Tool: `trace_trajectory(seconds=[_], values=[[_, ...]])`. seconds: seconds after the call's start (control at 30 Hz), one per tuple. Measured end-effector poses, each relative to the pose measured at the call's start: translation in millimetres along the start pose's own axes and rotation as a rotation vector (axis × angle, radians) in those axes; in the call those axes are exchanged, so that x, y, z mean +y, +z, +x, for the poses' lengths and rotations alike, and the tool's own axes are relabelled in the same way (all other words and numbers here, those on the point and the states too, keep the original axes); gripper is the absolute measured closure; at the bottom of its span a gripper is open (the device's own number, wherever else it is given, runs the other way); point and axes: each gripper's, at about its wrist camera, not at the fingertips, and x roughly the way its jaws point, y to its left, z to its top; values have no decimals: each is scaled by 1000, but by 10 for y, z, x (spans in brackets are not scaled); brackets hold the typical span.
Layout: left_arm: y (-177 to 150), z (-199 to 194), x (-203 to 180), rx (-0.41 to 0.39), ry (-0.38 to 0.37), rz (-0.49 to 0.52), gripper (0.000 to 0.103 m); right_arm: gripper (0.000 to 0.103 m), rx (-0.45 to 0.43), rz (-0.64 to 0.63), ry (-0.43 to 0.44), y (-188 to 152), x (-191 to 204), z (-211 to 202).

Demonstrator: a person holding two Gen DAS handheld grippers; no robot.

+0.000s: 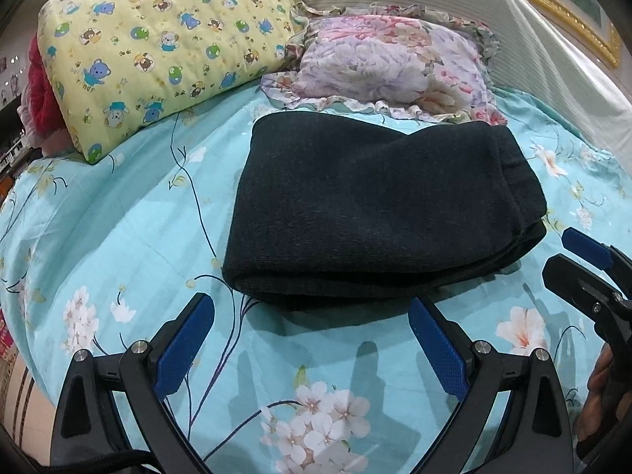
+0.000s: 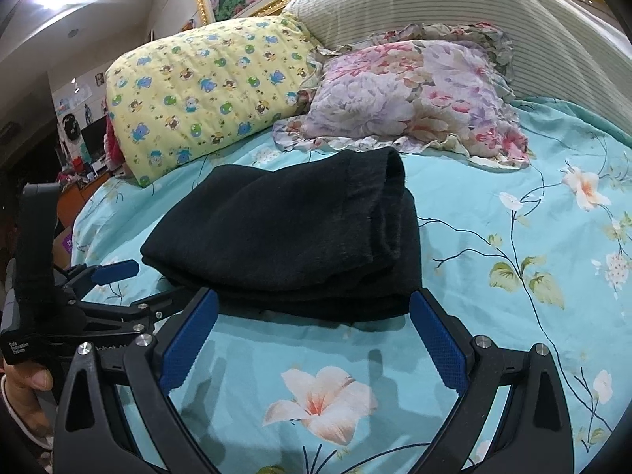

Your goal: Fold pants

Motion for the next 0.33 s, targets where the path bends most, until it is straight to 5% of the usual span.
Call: trace_trajectory(seconds=[0.33], values=[[9,-61,-77,-4,-9,19,4,6,-5,-5,3,21,-6,-18]])
